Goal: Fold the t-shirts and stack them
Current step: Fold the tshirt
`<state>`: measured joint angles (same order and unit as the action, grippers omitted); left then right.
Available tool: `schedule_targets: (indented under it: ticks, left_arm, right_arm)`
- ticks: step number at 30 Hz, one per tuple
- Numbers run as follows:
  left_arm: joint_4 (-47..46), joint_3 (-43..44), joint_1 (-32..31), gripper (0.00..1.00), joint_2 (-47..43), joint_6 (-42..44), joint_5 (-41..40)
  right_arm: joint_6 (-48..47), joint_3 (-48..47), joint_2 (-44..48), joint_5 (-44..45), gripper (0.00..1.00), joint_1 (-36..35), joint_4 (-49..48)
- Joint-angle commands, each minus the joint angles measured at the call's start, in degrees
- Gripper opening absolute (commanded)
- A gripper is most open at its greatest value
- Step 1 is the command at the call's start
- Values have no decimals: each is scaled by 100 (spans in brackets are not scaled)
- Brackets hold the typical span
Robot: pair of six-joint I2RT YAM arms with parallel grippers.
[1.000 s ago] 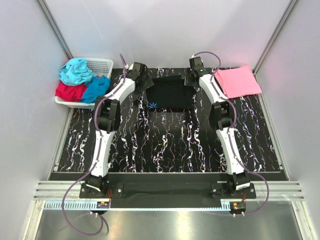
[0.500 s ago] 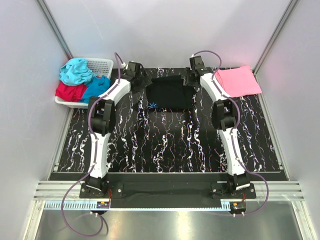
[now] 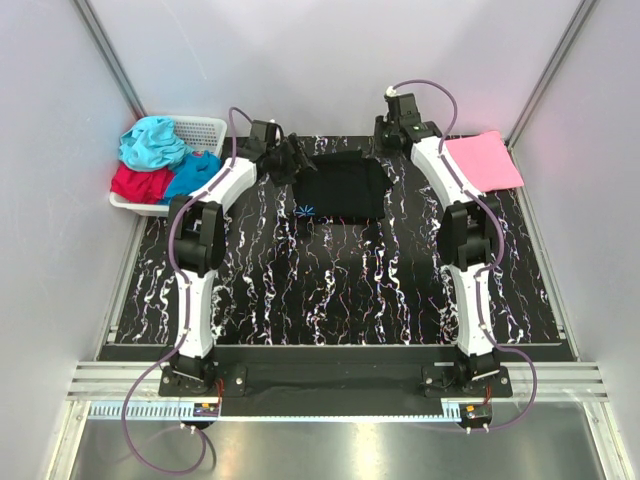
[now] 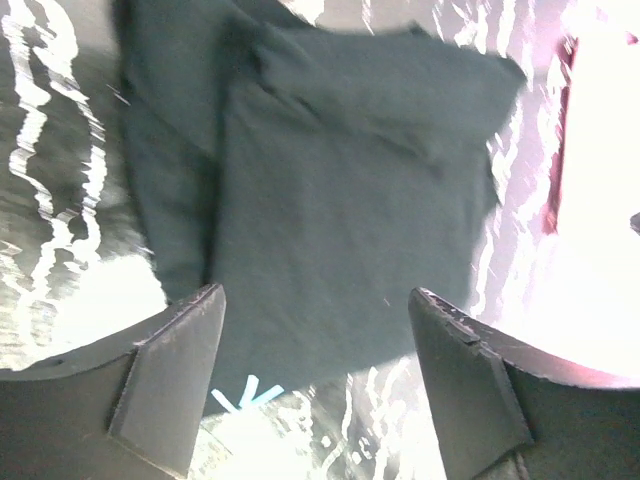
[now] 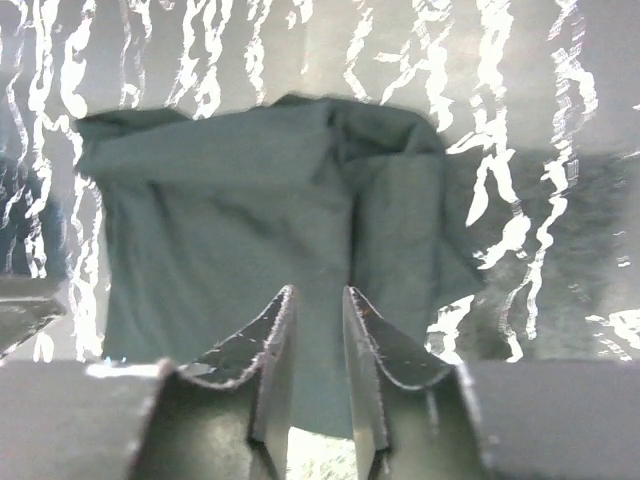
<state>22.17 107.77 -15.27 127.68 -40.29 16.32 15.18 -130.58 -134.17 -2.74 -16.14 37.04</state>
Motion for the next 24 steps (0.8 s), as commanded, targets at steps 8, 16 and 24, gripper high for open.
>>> schedule_targets:
  ticks: [8, 16, 24]
  left_arm:
    - [331, 807, 33, 77, 143, -277, 1418]
    - [525, 1159, 6, 75, 916, -602, 1831]
    - [735, 860, -126, 73, 1101, -620, 1182]
  right_arm:
    - [134, 420, 216, -1571, 25, -152, 111]
    - [433, -441, -689, -2257, 27, -152, 418]
    - [591, -266, -1181, -2038, 25, -144, 602]
